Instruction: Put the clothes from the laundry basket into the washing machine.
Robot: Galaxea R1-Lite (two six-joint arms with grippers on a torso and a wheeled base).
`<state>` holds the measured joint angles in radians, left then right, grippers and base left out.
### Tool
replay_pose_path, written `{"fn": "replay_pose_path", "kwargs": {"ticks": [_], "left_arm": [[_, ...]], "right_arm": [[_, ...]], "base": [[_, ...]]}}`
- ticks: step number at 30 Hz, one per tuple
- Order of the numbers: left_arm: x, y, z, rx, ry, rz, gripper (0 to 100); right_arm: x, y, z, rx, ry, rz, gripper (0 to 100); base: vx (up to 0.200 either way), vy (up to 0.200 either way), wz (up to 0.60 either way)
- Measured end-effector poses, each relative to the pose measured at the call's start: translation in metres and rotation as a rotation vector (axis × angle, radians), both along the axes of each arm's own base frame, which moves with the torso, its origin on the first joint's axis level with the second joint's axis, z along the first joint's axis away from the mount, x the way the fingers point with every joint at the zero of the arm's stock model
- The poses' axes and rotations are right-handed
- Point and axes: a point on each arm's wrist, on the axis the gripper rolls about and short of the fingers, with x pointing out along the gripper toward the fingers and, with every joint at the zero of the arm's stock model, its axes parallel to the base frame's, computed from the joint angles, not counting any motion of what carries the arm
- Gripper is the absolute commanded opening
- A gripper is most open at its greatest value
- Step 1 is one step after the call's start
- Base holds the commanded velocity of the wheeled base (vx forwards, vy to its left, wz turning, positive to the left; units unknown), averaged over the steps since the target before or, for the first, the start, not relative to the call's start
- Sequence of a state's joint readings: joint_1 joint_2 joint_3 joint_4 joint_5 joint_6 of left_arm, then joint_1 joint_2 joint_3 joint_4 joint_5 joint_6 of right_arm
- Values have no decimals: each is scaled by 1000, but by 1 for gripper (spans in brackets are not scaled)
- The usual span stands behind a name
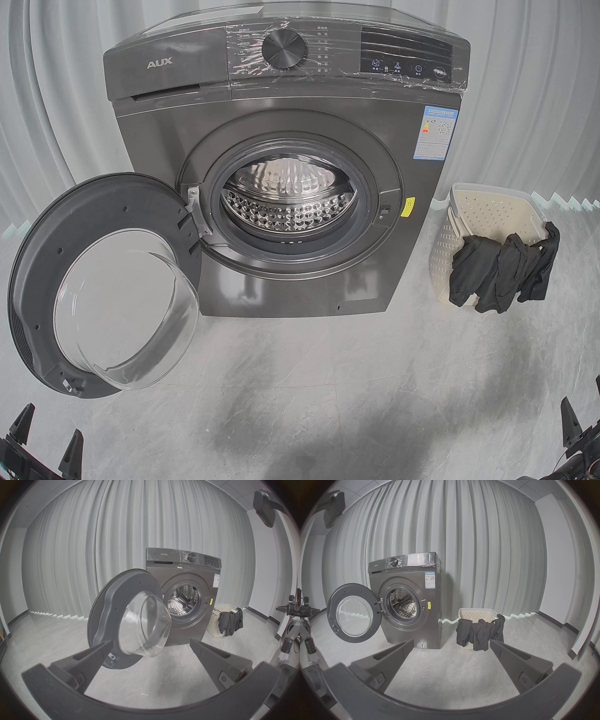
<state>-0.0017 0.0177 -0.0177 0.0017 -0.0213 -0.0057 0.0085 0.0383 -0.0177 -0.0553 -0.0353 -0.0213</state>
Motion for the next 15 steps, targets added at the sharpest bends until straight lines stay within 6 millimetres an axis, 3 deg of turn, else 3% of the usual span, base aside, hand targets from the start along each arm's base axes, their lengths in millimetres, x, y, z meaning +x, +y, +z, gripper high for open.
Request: {"fn": "replay_pose_path", "kwargs": {"ticks": [12, 15], "left_arm": [[0, 0, 0, 1, 0, 4, 100], [0, 0, 0, 1, 0, 4, 100]], "right_arm": [[-2, 1, -8, 18, 50, 32, 100], [-2, 1, -8, 20, 47, 30, 100]], "base": [[0, 0, 0], [0, -200, 0]]}}
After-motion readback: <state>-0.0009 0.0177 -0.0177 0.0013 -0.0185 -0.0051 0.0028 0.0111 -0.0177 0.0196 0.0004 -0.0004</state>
